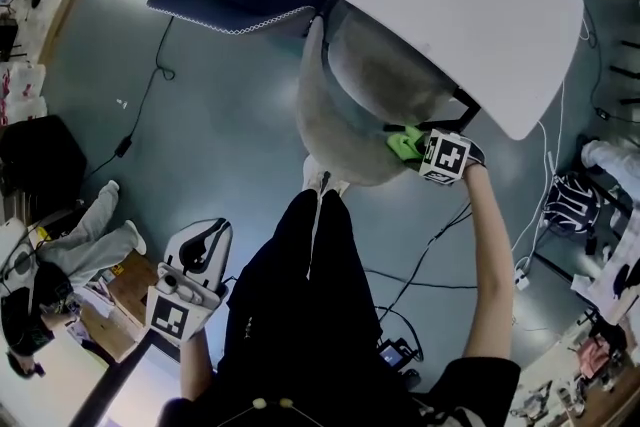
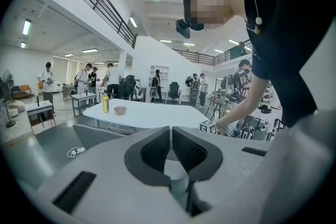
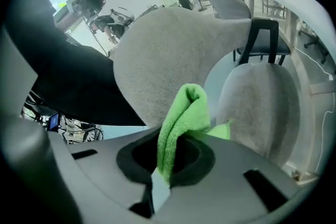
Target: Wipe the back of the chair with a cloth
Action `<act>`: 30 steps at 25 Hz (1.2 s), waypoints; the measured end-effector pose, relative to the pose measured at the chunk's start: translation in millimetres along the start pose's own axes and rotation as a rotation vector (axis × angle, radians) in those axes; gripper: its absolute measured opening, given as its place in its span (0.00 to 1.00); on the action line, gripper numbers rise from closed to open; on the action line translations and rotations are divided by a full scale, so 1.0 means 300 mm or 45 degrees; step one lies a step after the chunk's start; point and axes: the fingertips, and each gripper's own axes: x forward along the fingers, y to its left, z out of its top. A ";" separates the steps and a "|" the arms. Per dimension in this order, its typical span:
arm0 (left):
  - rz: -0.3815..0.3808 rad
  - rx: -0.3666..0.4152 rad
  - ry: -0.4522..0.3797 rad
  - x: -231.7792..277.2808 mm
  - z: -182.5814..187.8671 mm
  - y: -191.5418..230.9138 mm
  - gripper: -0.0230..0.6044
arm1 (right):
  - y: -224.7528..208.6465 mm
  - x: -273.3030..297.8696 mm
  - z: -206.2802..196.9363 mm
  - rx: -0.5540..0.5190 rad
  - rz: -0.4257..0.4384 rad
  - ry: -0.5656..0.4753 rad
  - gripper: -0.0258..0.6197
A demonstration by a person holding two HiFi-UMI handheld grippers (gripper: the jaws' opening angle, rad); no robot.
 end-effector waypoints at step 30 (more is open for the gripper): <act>0.097 0.006 0.057 -0.069 -0.036 0.049 0.06 | -0.326 0.138 0.091 0.145 -0.346 0.022 0.07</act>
